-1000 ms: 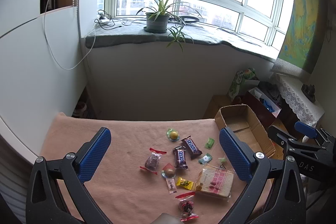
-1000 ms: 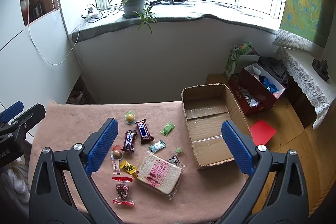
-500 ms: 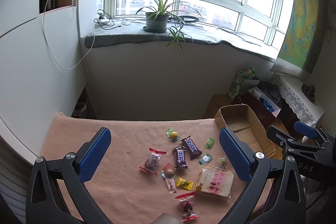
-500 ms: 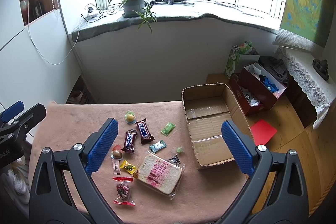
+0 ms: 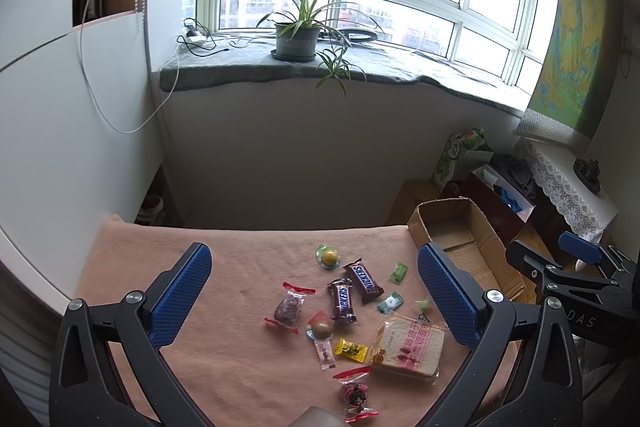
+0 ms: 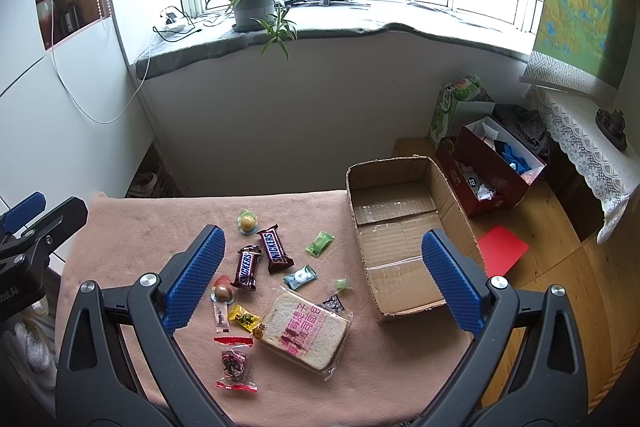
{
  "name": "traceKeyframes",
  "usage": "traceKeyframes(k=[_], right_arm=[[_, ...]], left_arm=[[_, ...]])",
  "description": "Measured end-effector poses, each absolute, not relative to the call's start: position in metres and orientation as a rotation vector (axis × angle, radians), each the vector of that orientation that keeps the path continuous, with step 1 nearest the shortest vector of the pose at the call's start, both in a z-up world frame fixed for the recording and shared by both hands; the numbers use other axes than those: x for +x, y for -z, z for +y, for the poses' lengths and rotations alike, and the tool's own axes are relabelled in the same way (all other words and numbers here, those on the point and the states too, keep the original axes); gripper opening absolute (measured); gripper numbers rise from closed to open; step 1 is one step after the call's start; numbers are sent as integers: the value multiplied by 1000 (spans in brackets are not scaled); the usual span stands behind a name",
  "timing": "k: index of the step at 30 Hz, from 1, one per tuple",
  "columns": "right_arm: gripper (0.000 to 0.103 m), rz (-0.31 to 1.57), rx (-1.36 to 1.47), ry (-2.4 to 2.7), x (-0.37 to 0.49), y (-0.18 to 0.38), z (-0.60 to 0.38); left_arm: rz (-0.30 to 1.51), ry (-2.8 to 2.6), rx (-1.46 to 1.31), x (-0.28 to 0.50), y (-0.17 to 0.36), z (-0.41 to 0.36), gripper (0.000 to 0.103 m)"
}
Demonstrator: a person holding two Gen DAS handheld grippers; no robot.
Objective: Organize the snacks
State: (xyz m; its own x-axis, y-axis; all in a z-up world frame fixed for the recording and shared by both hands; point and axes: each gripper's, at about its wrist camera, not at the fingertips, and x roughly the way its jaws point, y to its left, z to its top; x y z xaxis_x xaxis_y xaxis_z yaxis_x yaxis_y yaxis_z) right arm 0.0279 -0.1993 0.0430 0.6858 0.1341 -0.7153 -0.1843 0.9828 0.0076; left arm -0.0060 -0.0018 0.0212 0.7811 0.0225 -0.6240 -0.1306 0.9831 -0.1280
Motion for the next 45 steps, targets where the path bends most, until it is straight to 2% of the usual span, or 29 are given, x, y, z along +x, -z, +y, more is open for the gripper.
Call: traceKeyframes(k=[12,17,22,28,36,39,41,43,45], right_arm=[[101,841,-57,-144,33,-18,-207],[101,883,-30,-129,41,-8,-225],[101,913,-36,-139,43,4,-238],[101,986,30,-173,41,29,-255],[101,1146,161,-158,39,70,-279],[101,1186,215,-155,38,86,-286],[97,1213,262,-162,39,98,-289],[90,1250,304,-175,40,112,-290],[86,1286,356,-191,41,126,-292]], left_arm=[[700,-87,-181,0,-13,1,102],[735,-100,-209,3,-3,11,95],[784,-105,-242,3,10,22,81],[843,-71,-280,9,25,28,70],[991,84,-349,30,60,14,69],[1050,163,-359,39,74,2,62],[1097,224,-365,46,86,-7,60],[1142,269,-359,53,98,-17,52],[1180,320,-373,57,109,-26,49]])
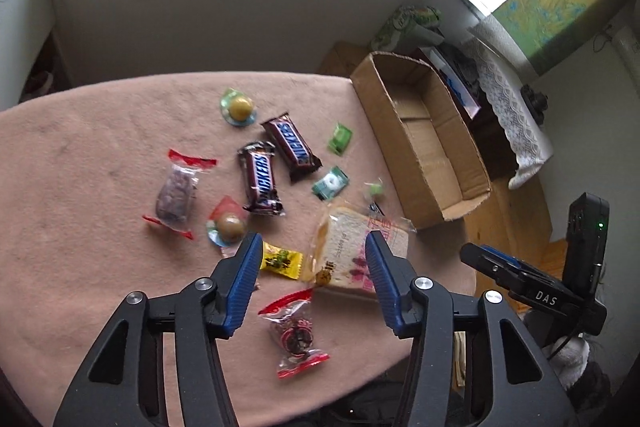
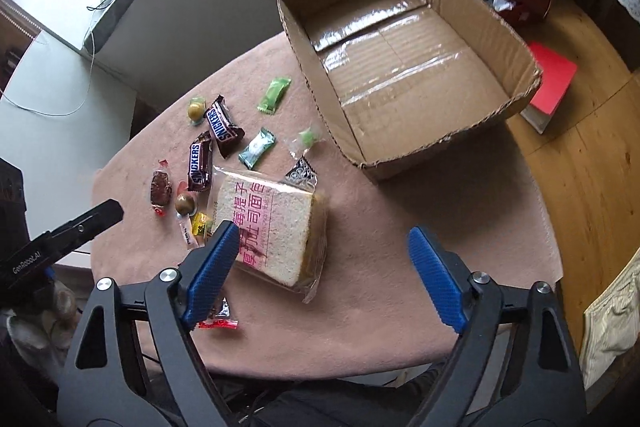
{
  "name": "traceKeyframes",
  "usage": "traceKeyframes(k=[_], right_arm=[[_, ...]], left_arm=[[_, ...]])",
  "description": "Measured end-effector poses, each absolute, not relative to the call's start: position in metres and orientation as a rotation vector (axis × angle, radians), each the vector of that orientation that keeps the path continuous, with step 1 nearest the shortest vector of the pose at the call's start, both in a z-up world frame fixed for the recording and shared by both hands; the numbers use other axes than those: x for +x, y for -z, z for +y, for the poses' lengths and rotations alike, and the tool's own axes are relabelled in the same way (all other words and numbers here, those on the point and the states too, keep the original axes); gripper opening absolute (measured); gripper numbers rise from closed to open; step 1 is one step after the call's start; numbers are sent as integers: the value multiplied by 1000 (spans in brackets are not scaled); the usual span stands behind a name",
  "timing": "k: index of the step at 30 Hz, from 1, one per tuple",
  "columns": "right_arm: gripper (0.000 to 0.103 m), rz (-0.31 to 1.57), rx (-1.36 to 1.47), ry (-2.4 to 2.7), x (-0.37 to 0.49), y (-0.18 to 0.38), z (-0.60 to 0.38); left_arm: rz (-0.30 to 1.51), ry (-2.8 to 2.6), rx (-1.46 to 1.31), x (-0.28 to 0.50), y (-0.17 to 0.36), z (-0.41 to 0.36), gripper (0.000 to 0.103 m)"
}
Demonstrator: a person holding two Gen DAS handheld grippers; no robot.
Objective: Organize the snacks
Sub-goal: 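Move the right gripper to the bagged bread loaf and close on it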
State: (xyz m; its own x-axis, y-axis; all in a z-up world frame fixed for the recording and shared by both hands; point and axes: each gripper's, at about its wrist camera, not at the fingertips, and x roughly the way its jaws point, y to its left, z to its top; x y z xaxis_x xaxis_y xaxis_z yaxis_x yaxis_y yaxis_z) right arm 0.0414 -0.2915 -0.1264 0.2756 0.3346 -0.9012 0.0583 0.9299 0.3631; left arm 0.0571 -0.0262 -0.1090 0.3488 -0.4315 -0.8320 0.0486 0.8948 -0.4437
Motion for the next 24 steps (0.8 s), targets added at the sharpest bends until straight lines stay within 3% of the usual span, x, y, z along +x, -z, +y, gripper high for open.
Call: traceKeyframes(k=[4,11,20,24], right_arm=[[73,1348,430,-222,44,151,-291],[66,1394,487,-251,51,171,-284],[62,1440,556,-257,58,194,-279],[54,1459,600,-274,59,203,-279]], left_arm=[[1265,402,-396,66,133,-42,46],[1348,423,-427,74,156,-51,35],[1405,451,-424,87,178,-54,34],[1433,446,-427,90,188,-54,34]])
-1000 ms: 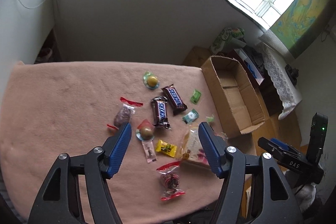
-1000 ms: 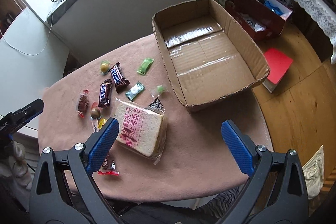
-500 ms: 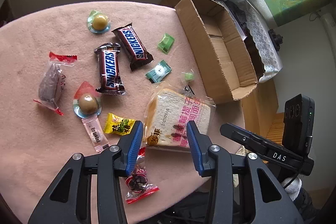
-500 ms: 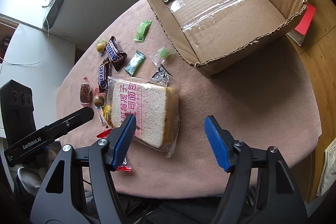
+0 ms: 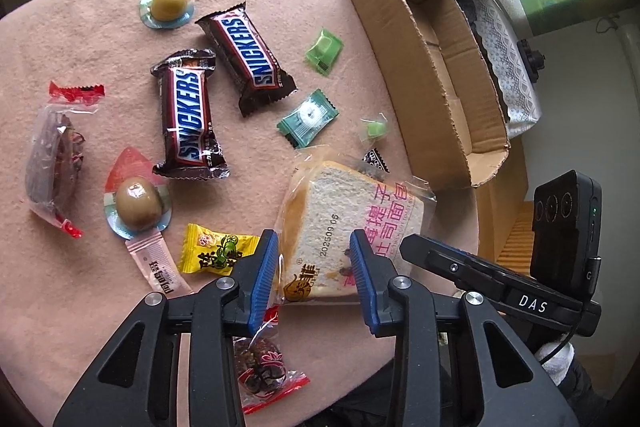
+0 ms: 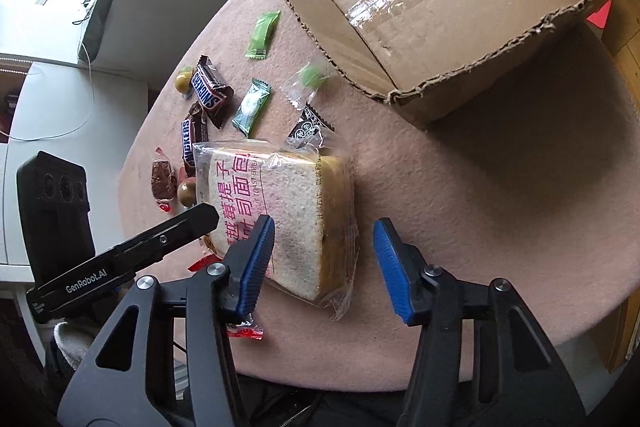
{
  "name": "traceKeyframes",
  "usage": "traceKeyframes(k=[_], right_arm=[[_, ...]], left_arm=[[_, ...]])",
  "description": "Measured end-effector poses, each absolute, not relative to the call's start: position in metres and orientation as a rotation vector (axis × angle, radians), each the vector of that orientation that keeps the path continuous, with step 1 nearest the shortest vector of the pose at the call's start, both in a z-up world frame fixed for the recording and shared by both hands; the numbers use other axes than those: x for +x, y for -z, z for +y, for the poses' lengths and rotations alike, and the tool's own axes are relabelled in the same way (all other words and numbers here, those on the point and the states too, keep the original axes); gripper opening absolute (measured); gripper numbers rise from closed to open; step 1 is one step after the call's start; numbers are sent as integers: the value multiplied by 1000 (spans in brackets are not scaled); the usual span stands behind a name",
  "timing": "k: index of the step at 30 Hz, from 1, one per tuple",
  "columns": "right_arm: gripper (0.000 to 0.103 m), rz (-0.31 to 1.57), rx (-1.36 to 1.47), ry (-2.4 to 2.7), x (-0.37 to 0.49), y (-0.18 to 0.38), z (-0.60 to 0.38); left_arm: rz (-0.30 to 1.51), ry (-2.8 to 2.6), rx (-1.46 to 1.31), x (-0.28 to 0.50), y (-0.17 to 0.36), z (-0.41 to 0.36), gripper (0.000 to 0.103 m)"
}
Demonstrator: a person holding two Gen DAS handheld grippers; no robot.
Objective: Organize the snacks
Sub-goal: 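Move the right gripper to the bagged bread loaf and close on it, then carry the bread loaf into the cardboard box and open the right gripper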
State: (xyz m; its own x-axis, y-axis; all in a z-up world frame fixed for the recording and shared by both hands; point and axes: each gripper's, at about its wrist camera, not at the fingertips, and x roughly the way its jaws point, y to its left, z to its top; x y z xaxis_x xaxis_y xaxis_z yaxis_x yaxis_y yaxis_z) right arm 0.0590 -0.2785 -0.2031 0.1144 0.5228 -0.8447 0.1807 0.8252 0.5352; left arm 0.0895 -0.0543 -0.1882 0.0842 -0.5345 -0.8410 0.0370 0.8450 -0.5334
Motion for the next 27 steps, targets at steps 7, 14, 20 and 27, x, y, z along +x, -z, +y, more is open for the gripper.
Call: traceKeyframes(k=[7,14,20,27], right_arm=[[49,1467,576,-306,61,202,-269],[48,1467,550,-304,61,200,-265],[48,1447,529,-312,59,189,-264],[48,1396,519,-335,58,166,-263]], left_arm=[[1434,453,-428,89,190,-52,34],[1423,462,-398,86,185,-60,32],[1403,460,-382,82,178,-63,32],[1361,455,-385,76,160,-60,32]])
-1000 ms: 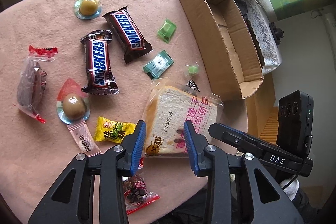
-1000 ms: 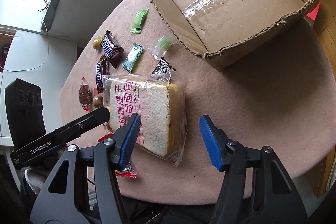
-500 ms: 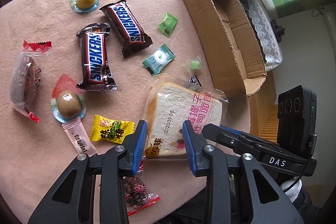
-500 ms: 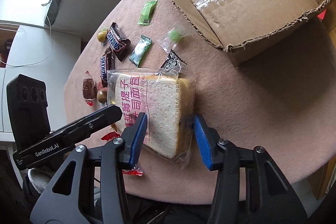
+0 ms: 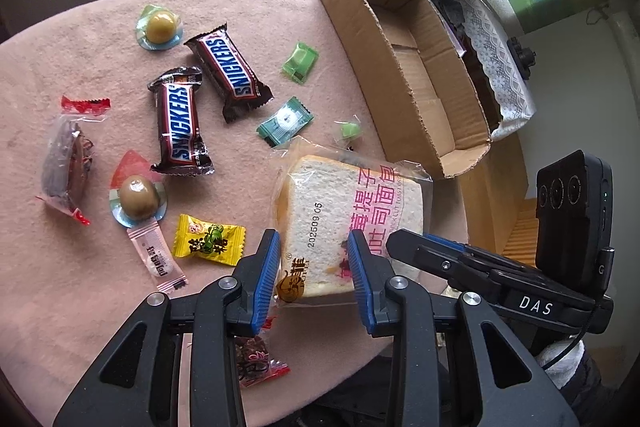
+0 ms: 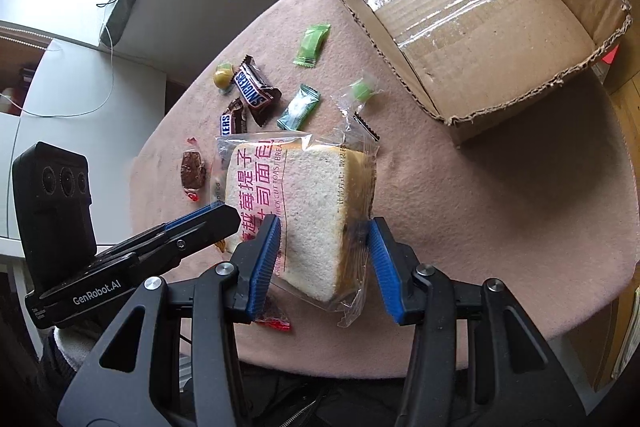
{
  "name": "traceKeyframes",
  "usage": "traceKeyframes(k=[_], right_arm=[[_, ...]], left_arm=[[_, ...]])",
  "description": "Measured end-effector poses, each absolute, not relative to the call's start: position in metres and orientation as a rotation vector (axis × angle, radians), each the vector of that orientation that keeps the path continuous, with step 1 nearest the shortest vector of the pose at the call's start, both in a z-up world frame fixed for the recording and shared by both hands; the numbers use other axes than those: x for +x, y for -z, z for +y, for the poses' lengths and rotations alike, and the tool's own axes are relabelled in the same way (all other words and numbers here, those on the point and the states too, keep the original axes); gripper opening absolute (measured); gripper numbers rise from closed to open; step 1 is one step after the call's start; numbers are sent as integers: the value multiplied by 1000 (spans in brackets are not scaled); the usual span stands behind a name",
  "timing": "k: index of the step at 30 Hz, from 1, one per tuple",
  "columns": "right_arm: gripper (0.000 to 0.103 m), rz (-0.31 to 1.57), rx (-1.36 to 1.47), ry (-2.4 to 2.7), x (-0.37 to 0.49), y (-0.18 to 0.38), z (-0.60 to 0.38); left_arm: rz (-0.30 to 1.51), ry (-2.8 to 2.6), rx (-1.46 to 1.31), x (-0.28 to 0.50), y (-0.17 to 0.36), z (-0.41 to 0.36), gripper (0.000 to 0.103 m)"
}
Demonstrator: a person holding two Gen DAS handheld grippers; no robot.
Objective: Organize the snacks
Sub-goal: 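Carry the bread loaf into the cardboard box and open the right gripper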
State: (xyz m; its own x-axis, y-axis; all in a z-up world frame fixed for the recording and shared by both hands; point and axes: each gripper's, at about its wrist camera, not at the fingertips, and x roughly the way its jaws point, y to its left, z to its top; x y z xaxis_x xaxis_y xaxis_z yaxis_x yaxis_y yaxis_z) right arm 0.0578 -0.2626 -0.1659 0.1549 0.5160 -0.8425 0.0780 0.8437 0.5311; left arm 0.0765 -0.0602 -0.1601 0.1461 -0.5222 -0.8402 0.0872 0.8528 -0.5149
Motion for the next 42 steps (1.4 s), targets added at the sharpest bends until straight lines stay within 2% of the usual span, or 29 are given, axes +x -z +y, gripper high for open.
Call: traceKeyframes(k=[12,25,42], right_arm=[[48,1287,515,-341,69,119,-277],[48,1159,483,-309,101,76,-326],[48,1176,420,-236,138,102,-393]], left_arm=[[1253,479,-377,85,118,-70,32],[1183,537,-373,122,101,-118,32],[1194,588,-314,152,121,-187,32]])
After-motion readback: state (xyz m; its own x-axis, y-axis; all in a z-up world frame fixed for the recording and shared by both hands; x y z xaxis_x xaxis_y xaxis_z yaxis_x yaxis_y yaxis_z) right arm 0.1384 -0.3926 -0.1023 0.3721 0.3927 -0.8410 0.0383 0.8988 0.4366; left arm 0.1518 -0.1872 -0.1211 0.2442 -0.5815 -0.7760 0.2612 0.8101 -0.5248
